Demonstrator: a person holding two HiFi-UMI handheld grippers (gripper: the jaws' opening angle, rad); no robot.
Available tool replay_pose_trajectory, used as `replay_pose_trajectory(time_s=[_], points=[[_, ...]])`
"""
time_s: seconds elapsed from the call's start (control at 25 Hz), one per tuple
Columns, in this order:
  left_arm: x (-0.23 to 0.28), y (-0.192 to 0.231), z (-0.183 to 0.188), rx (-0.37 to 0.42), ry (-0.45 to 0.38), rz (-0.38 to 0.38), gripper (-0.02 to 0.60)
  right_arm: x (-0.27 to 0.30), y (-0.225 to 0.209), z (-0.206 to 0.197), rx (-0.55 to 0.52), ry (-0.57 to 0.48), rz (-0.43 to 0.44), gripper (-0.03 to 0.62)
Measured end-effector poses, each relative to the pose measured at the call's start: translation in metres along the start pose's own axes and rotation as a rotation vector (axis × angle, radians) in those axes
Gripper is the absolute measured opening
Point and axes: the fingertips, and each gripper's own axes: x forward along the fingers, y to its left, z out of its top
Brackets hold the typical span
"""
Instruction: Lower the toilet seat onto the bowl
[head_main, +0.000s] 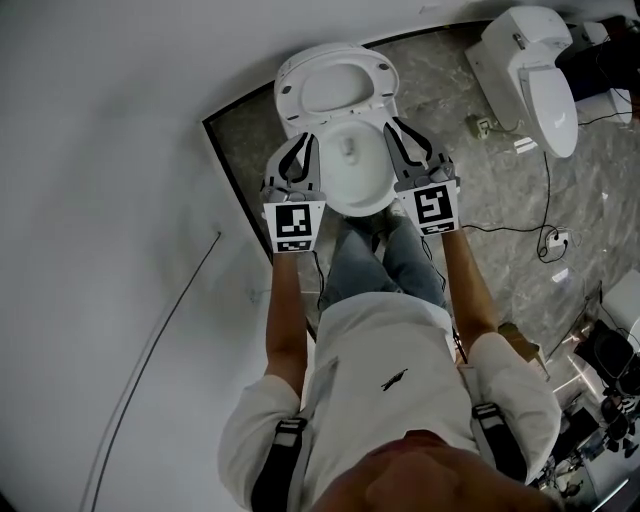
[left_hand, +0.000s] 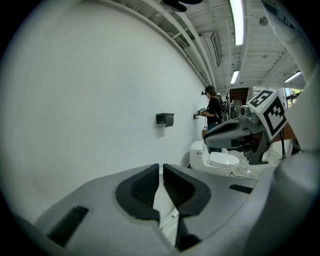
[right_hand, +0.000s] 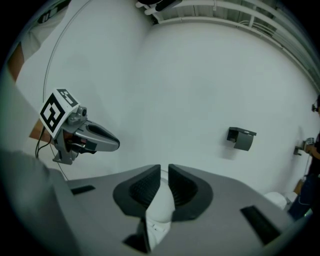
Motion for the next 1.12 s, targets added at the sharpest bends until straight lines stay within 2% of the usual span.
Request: replay_pose_trajectory(time_s=[0.4,0.8,1.12], points=[[0.043,0.023,-0.029,-0.001,0.04,0.014,0.031,0.037,-0.029,-0.039,-0.018,0.055,-0.018,0.037],[0.08,0.039,-0.038,0.039,0.077,0.043,0.031,0.077,-0.044,-0.062,-0.03,0.079,0.011,0.037],[0.109,0.045,-0.055,0.041,0.117,0.048,0.032,0.107,-0.056,-0.074,-0.051,0.098,0.04,0.042]])
